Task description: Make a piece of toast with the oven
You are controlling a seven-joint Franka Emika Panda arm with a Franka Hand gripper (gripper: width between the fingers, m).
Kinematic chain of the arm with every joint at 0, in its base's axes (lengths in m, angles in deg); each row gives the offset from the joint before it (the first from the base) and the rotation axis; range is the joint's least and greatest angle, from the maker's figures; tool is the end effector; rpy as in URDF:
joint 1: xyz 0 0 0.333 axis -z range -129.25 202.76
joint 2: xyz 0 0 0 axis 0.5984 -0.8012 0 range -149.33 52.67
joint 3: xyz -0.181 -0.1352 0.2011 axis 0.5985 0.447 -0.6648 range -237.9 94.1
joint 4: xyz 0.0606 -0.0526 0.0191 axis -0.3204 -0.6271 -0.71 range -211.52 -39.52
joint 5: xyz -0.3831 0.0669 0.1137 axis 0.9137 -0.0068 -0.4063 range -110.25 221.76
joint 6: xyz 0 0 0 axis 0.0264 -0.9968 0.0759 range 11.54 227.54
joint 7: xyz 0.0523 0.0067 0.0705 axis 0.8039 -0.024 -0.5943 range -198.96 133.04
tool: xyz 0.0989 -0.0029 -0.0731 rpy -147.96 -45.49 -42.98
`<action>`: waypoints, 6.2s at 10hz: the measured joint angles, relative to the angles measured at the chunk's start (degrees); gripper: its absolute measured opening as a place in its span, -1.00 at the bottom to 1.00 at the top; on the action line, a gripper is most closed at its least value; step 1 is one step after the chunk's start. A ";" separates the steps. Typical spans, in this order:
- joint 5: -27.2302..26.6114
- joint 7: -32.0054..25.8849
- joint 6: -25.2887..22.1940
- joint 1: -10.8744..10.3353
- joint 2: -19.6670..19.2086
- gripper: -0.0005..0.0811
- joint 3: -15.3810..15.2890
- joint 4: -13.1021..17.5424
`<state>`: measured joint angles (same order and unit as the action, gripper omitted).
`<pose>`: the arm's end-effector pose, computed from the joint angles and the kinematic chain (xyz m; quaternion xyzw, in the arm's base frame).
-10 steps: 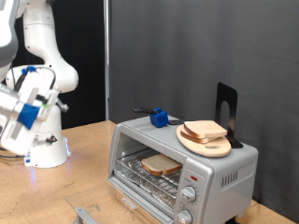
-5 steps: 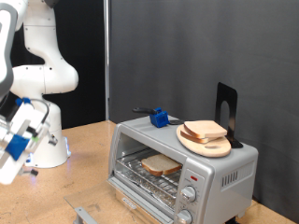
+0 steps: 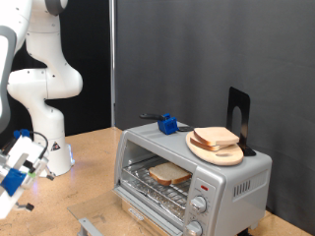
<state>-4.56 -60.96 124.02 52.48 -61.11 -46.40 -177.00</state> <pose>0.3514 -0.2294 0.1588 -0.7813 0.4411 0.0521 0.4386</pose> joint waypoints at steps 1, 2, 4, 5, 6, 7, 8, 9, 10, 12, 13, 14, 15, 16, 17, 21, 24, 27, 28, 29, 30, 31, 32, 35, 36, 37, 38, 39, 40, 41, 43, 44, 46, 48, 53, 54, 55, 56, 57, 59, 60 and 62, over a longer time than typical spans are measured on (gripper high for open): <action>-0.65 -0.60 -0.01 -0.08 -1.56 0.97 -0.95 0.13; -1.20 -1.28 -0.04 -0.27 -2.88 0.97 -2.14 0.10; -2.84 -2.77 -0.05 -0.81 -4.50 0.97 -4.81 -0.42; -3.66 -3.10 0.00 -1.16 -4.81 0.97 -6.01 -0.88; -4.62 -3.41 0.25 -1.56 -4.90 0.97 -7.09 -1.48; -5.59 -3.68 0.69 -2.00 -4.90 0.97 -7.95 -2.02; -6.69 -3.91 0.96 -2.32 -4.89 0.97 -8.75 -2.40; -7.89 -4.09 1.03 -2.61 -4.85 0.97 -9.51 -2.67; -8.68 -4.12 0.99 -2.79 -4.71 0.97 -10.20 -2.86; -8.85 -4.12 -1.35 -2.75 -3.65 0.97 -10.72 -3.15; -8.16 -4.05 -3.53 -2.28 -2.59 0.97 -10.26 -3.24; -7.19 -4.08 -8.12 -1.15 -1.36 0.97 -9.53 -3.19; -6.58 -4.08 -13.27 -0.05 -0.02 0.97 -9.08 -3.16; -6.52 -4.08 -17.09 0.44 1.37 0.97 -8.92 -3.29; -6.68 -4.00 -18.56 0.50 2.87 0.97 -8.94 -3.66; -9.93 -0.99 -17.06 -0.66 11.46 0.97 -11.24 -6.96; -12.05 2.16 -14.84 -2.51 16.98 0.97 -14.45 -9.43; -13.91 5.88 -11.70 -4.07 21.86 0.97 -17.68 -11.96; -13.96 7.15 -11.24 -4.24 23.24 0.97 -18.31 -12.64; -13.70 8.81 -11.04 -4.17 24.34 0.97 -18.42 -13.23; -13.16 10.37 -10.96 -3.93 25.20 0.97 -18.37 -13.72; -11.74 11.74 -10.98 -3.20 25.89 0.97 -17.97 -14.05; -9.98 13.11 -11.01 -2.03 26.70 0.97 -17.11 -14.35; -6.07 14.79 -11.02 1.57 28.68 0.97 -14.31 -14.64; -6.04 14.79 -11.84 1.53 28.57 0.97 -14.33 -14.64; -4.67 13.89 -16.16 1.60 28.14 0.97 -13.45 -14.15; -2.25 12.84 -21.72 2.04 27.19 0.97 -11.46 -12.65; -0.58 12.58 -25.24 2.69 25.77 0.97 -9.69 -10.27; -0.16 12.73 -25.89 2.95 23.97 0.97 -8.90 -7.64; -0.79 12.76 -24.68 2.91 22.18 0.97 -9.02 -5.47; -3.92 12.67 -20.44 2.62 18.95 0.97 -9.98 -2.09; -6.33 12.67 -18.52 2.43 17.40 0.97 -10.53 -0.58; -10.47 12.62 -15.35 2.21 14.20 0.97 -11.58 2.15; -7.68 12.65 -20.65 2.55 13.84 0.97 -11.14 2.69; -6.53 12.48 -24.59 2.06 4.07 0.97 -13.52 13.71; -9.30 12.55 -23.13 1.98 2.30 0.97 -14.31 15.41; -12.86 12.57 -19.71 1.71 0.99 0.97 -15.10 16.54; -14.96 12.56 -17.07 1.32 0.28 0.97 -15.60 17.09; -14.39 12.56 -17.92 1.42 0.28 0.97 -15.60 17.05; -10.51 11.40 -27.63 2.85 -1.32 0.97 -15.49 19.31; -10.27 10.45 -28.23 2.97 -2.90 0.97 -15.67 21.06; -12.73 9.08 -23.36 2.14 -6.10 0.97 -17.01 23.97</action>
<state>-17.29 -51.88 100.66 54.62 -67.21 -63.41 -153.03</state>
